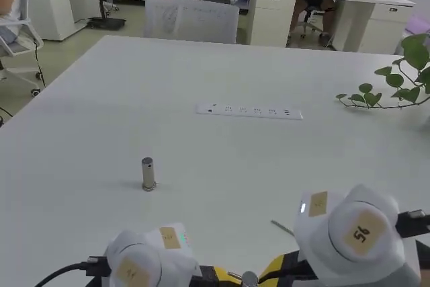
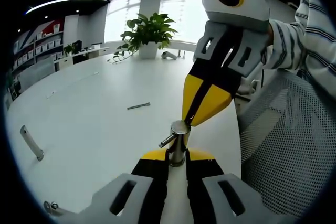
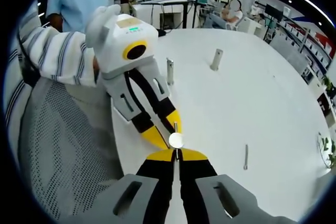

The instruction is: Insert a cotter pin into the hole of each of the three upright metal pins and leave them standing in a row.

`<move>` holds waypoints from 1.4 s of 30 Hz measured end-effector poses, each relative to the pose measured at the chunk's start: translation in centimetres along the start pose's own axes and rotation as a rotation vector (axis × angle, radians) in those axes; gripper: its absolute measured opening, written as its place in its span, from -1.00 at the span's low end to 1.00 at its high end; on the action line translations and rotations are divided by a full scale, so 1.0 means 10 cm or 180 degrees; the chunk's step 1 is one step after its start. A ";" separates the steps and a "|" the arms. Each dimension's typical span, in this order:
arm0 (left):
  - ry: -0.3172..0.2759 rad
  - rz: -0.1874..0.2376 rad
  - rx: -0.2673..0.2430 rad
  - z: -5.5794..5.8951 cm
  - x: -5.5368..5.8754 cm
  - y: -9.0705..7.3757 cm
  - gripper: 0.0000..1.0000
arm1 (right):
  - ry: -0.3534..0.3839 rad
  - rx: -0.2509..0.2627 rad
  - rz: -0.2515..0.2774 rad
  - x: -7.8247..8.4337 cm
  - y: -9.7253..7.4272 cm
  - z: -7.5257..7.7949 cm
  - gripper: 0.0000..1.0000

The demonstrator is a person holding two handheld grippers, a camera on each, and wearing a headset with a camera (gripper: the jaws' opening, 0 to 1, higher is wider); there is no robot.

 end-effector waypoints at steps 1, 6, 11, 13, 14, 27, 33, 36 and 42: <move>-0.0002 0.0002 -0.0001 0.00 0.00 0.00 -0.79 | -0.0028 0.0001 -0.0001 0.00 0.00 0.00 -0.92; -0.0016 0.0006 0.0002 0.00 0.00 0.00 -0.79 | -0.0082 -0.0032 0.0008 0.00 0.00 -0.01 -0.88; -0.0036 0.0010 0.0003 0.00 0.00 0.00 -0.79 | -0.0098 -0.0036 0.0000 0.01 0.02 -0.03 -0.80; -0.0037 0.0010 0.0004 0.00 0.00 0.00 -0.79 | -0.0090 -0.0022 0.0011 0.01 0.01 -0.03 -0.79; -0.0041 0.0010 0.0003 0.00 0.00 -0.01 -0.79 | -0.0086 -0.0012 0.0018 0.02 0.00 -0.03 -0.79; -0.0041 0.0007 -0.0002 0.00 0.01 -0.02 -0.79 | -0.0023 0.0011 0.0003 0.12 -0.05 -0.02 -0.82; -0.0039 0.0006 -0.0003 0.00 0.01 -0.02 -0.79 | -0.0022 0.0002 0.0022 0.11 -0.04 -0.01 -0.89; -0.0038 0.0005 -0.0002 0.00 0.01 -0.02 -0.79 | -0.0018 -0.0012 0.0026 0.10 -0.04 -0.01 -0.90; -0.0040 0.0004 -0.0002 0.00 0.01 -0.02 -0.79 | -0.0030 -0.0021 0.0049 0.07 -0.03 -0.02 -0.90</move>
Point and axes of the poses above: the centre of the closed fingertips' face, and the gripper's own axes: y roughly forward along the fingers, z roughly to its right, x roughly out of its underside, the point moved 5 cm from there along -y, roughly backward along the fingers, and after that the axes turned 8 degrees about -z, right-handed, at the moved point
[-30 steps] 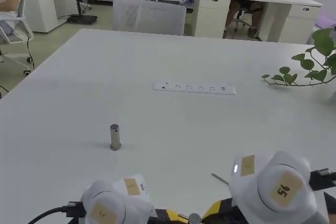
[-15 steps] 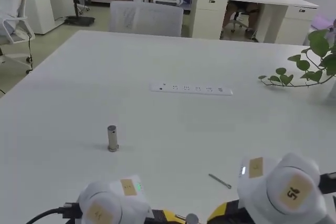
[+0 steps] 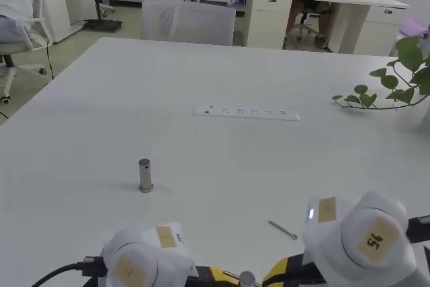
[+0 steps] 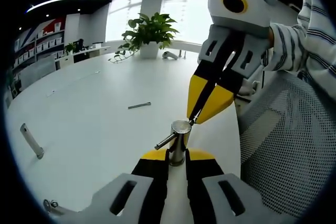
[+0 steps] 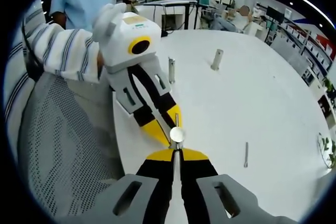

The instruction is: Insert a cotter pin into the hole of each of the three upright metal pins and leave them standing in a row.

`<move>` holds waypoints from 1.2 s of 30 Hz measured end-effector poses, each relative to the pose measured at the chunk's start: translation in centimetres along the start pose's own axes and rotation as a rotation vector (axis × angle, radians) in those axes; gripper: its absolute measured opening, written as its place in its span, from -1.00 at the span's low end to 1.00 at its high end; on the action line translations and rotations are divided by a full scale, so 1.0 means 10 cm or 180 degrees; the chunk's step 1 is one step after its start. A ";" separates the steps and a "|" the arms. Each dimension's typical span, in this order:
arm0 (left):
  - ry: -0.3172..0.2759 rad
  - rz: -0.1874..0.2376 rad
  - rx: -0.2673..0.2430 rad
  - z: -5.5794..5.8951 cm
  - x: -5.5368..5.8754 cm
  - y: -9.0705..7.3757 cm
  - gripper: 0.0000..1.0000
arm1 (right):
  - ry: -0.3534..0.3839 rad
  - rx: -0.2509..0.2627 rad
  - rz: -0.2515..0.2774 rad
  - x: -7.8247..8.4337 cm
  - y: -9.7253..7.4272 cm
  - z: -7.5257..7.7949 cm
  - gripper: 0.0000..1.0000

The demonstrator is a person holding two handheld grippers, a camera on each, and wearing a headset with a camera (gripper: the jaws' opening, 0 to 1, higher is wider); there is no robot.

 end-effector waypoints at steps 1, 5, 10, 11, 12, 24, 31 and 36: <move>-0.0003 0.0000 0.0000 0.00 0.00 0.00 -0.79 | -0.0004 0.0005 0.0001 0.00 0.00 0.00 -0.90; -0.0009 -0.0001 0.0000 0.00 0.00 0.00 -0.79 | -0.0009 0.0006 0.0015 -0.02 0.00 0.01 -0.90; -0.0010 -0.0001 -0.0002 0.00 -0.01 0.00 -0.79 | -0.0001 0.0006 0.0017 -0.02 0.01 0.01 -0.91; -0.0011 -0.0002 -0.0002 0.00 -0.01 0.00 -0.79 | -0.0003 0.0005 0.0020 -0.02 0.01 0.01 -0.91; -0.0013 -0.0001 -0.0002 0.00 -0.01 0.00 -0.79 | -0.0008 0.0007 0.0021 -0.02 0.01 0.01 -0.91; -0.0023 -0.0010 -0.0007 -0.02 -0.01 0.00 -0.80 | -0.0015 -0.0014 0.0025 -0.03 0.03 0.02 -0.88; -0.0036 -0.0012 -0.0025 -0.04 -0.01 -0.02 -0.83 | 0.0008 -0.0006 0.0036 -0.02 0.03 0.03 -0.84; -0.0060 -0.0009 -0.0030 -0.05 0.00 -0.04 -0.88 | 0.0004 -0.0010 0.0043 -0.03 0.03 0.03 -0.81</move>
Point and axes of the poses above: the centre of the closed fingertips' face, and the gripper's own axes: y roughly forward along the fingers, z roughly to its right, x roughly out of its underside, the point moved 5 cm from there along -y, roughly backward along the fingers, and after that the axes turned 8 degrees about -z, right-handed, at the moved point
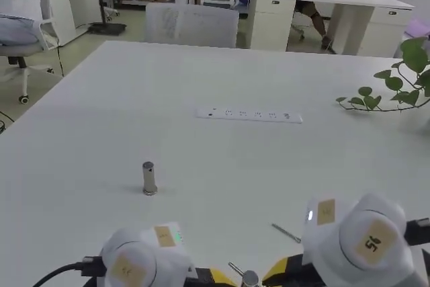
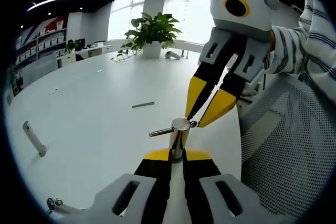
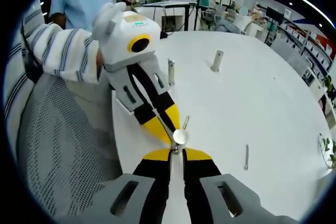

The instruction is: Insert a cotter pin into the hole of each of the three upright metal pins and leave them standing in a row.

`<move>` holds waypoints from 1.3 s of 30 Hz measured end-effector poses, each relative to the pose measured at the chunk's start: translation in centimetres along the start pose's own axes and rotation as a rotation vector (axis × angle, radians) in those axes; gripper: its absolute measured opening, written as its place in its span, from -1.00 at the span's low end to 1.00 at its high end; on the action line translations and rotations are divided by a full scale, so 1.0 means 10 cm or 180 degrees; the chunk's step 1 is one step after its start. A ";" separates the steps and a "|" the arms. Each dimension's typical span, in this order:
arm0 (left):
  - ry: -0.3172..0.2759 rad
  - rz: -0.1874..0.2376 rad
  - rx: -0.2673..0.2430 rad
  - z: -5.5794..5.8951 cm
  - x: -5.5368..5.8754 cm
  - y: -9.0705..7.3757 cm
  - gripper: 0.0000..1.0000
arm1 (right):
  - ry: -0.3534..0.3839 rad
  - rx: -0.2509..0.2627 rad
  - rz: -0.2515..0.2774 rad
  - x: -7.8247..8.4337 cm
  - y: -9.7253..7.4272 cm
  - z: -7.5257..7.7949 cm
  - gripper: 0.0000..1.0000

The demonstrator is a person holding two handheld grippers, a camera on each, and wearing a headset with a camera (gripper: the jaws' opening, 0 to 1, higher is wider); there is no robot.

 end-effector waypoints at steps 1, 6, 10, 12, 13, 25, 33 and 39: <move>-0.0009 0.0007 0.0003 0.00 0.00 0.00 -0.88 | -0.0002 0.0002 0.0001 0.00 0.00 0.00 -0.80; -0.0034 0.0010 0.0038 0.02 0.00 -0.01 -0.83 | 0.0010 -0.0003 0.0005 0.00 0.00 0.00 -0.80; -0.0037 -0.0049 0.0064 0.04 0.03 -0.01 -0.80 | 0.0017 0.0003 0.0015 0.00 0.01 0.00 -0.79; -0.0043 -0.0061 0.0084 0.05 0.04 -0.02 -0.78 | 0.0021 0.0001 0.0022 -0.01 0.01 0.00 -0.78; -0.0048 -0.0066 0.0101 0.06 0.04 -0.03 -0.77 | 0.0028 -0.0004 0.0025 -0.01 0.01 0.00 -0.78; -0.0039 -0.0136 0.0303 0.16 0.11 -0.13 -0.45 | 0.0080 -0.0014 0.0054 -0.03 0.05 -0.01 -0.70; -0.0056 -0.0128 0.0365 0.19 0.15 -0.26 -0.21 | 0.0138 -0.0028 0.0064 -0.06 0.07 -0.01 -0.66; -0.0085 -0.0173 0.0336 0.20 0.19 -0.36 -0.09 | 0.0153 -0.0029 0.0052 -0.06 0.08 -0.01 -0.64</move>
Point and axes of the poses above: the centre of the closed fingertips' face, and the gripper's own axes: y roughly forward along the fingers, z roughly to its right, x roughly out of its underside, the point moved 5 cm from there along -y, roughly backward along the fingers, and after that the axes turned 8 degrees about -z, right-handed, at the moved point
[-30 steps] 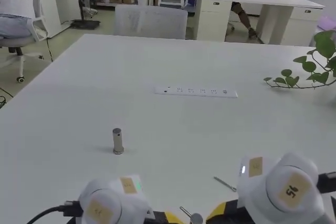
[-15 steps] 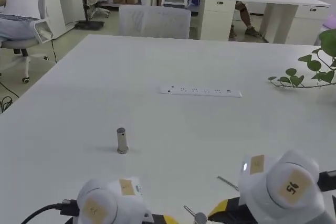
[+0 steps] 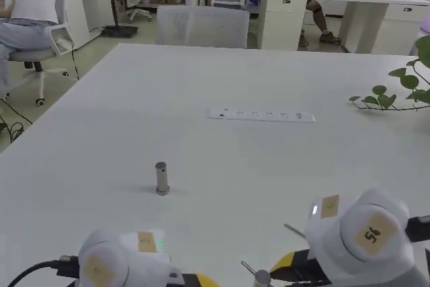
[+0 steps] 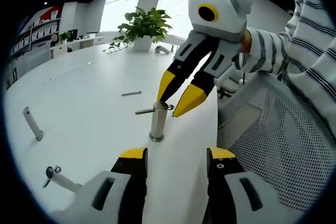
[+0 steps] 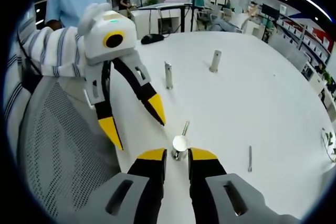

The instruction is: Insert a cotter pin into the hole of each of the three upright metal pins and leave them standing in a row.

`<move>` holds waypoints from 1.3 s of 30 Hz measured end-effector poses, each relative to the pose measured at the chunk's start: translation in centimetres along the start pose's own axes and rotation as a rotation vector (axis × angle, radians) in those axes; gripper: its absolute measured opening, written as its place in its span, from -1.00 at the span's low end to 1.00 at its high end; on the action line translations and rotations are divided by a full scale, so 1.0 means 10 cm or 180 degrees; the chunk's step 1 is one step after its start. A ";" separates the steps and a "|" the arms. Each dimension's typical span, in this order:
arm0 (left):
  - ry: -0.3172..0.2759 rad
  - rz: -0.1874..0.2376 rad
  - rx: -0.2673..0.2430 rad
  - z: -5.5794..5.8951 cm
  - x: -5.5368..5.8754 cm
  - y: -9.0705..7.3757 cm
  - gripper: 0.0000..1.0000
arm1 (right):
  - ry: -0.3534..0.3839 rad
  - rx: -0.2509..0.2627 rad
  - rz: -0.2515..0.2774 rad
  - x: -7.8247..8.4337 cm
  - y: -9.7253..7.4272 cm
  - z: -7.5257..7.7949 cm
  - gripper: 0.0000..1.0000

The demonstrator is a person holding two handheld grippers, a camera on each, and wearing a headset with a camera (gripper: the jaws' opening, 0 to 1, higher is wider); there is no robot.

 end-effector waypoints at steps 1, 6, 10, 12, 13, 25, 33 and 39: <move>0.0001 -0.0004 -0.0006 0.00 0.00 -0.01 -0.07 | 0.0002 0.0002 0.0000 0.00 0.00 0.00 -0.64; -0.0111 0.0079 0.0009 0.03 0.00 -0.06 0.06 | 0.0018 0.0006 -0.0007 -0.01 0.00 0.01 -0.63; -0.0130 0.0108 -0.0028 0.04 0.01 -0.10 0.17 | 0.0047 0.0006 -0.0003 -0.01 0.00 0.02 -0.62; -0.0154 0.0119 -0.0035 0.04 0.01 -0.12 0.26 | 0.0051 0.0007 -0.0004 -0.01 0.00 0.02 -0.62; -0.0157 0.0124 -0.0041 0.05 0.01 -0.13 0.30 | 0.0056 0.0005 -0.0007 -0.02 0.00 0.02 -0.62; -0.0272 0.0088 -0.0176 0.02 0.10 -0.26 0.72 | 0.0171 0.0006 -0.0013 -0.05 0.05 0.03 -0.52; -0.0372 0.0098 -0.0234 0.01 0.13 -0.36 0.96 | 0.0318 0.0005 0.0010 -0.05 0.09 0.03 -0.51; -0.0421 0.0154 -0.0286 0.00 0.14 -0.42 0.99 | 0.0331 0.0024 0.0019 -0.04 0.12 0.01 -0.51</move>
Point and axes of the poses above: the centre of the closed fingertips' face, and the gripper's own axes: y roughly forward along the fingers, z roughly to its right, x roughly out of its underside, the point moved 5 cm from there along -y, roughly backward along the fingers, and after that the axes turned 8 degrees about -z, right-handed, at the moved point
